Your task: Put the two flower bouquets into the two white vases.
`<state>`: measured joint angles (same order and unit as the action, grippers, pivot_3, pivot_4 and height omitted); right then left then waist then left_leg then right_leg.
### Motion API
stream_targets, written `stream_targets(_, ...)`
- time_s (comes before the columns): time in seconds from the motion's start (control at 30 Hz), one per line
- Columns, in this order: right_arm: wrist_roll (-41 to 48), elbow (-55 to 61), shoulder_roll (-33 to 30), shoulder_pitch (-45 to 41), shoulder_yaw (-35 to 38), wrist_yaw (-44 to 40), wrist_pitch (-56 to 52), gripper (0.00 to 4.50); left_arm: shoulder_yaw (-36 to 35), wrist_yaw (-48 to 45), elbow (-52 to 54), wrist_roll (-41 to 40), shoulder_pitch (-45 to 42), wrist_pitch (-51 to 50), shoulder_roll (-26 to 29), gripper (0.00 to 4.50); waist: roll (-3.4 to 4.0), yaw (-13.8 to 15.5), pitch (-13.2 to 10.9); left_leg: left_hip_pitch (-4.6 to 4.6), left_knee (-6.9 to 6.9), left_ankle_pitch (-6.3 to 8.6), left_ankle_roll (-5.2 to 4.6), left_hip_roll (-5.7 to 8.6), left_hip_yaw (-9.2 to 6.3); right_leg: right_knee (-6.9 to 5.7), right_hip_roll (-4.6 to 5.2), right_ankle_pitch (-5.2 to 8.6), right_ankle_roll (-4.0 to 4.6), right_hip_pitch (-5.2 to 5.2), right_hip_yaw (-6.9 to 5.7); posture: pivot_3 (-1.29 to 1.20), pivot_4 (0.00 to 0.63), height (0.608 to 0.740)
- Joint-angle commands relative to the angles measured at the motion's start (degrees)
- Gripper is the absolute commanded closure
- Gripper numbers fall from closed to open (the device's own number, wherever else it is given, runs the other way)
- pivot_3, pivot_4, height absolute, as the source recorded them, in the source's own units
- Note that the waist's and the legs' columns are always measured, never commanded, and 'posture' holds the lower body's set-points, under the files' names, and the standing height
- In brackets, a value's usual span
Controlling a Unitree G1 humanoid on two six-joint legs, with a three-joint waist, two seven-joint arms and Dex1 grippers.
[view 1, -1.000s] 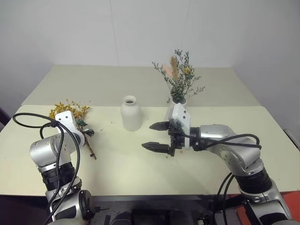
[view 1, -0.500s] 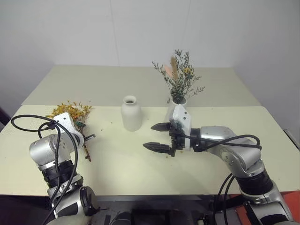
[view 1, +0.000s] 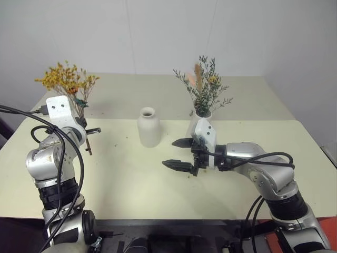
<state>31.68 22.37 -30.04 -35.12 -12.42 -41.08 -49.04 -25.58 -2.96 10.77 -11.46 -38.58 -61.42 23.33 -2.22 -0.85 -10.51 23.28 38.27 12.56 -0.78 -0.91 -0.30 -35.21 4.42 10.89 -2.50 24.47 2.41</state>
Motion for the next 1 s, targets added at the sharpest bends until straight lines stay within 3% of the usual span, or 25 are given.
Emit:
stream_targets(0.03, -0.29, 1.99, 0.61, 0.09, 2.54, 1.25, 1.47, 0.0, 0.38, -4.06, 2.78, -2.21, -0.83, 7.17, 1.93, 4.37, 0.0, 0.0, 0.0, 0.0, 0.0, 0.0, 0.0, 0.0, 0.0, 0.01, 0.0, 0.0, 0.0, 0.0, 0.0, 0.0, 0.15, 0.74)
stream_targets(0.33, 0.03, 5.01, 1.74, 2.07, 5.07, 6.79, -0.65, 0.0, 5.84, -17.95, -5.02, -6.29, -5.35, 21.16, 6.25, 4.37, 0.0, 0.11, 0.0, 0.01, -0.01, 0.0, -0.01, -0.01, 0.02, 0.02, -0.02, 0.0, -0.01, 0.0, -0.01, 0.0, 0.15, 0.74)
stream_targets(0.57, -0.22, 9.18, -0.92, 6.02, 9.21, 10.32, -1.59, 0.0, 7.14, -28.43, -14.3, -11.93, -10.38, 35.48, 1.98, 4.37, 0.0, 0.19, 0.0, 0.07, 0.0, 0.0, -0.01, 0.01, 0.05, 0.18, 0.02, -0.02, -0.06, -0.06, -0.01, 0.0, 0.15, 0.74)
stream_targets(0.73, 1.18, 11.59, 0.45, 7.86, 11.81, 13.39, -1.94, 0.0, 6.14, -37.63, -26.0, -15.27, -15.24, 48.75, -0.65, 4.37, -0.01, -0.09, 0.0, 0.06, 0.0, -0.01, -0.02, 0.0, 0.06, 0.16, -0.01, -0.03, -0.06, -0.04, -0.01, 0.0, 0.15, 0.74)
stream_targets(0.87, 2.48, 14.17, 1.16, 9.45, 14.21, 15.77, -2.73, 0.0, 12.63, -43.42, -37.95, -8.34, -20.14, 60.24, 0.06, 4.37, 0.0, 0.03, 0.0, 0.03, 0.0, -0.01, -0.02, -0.01, 0.07, 0.15, -0.04, -0.02, -0.08, -0.05, 0.0, 0.0, 0.15, 0.74)
stream_targets(1.0, 2.85, 16.53, 0.01, 11.99, 16.41, 17.55, -4.32, 0.0, 15.31, -43.15, -45.16, -5.65, -24.45, 65.13, -1.79, 4.37, -0.01, 0.46, 0.0, 0.1, 0.01, -0.01, -0.02, 0.04, 0.07, 0.22, 0.01, -0.02, -0.16, -0.1, -0.01, 0.0, 0.15, 0.74)
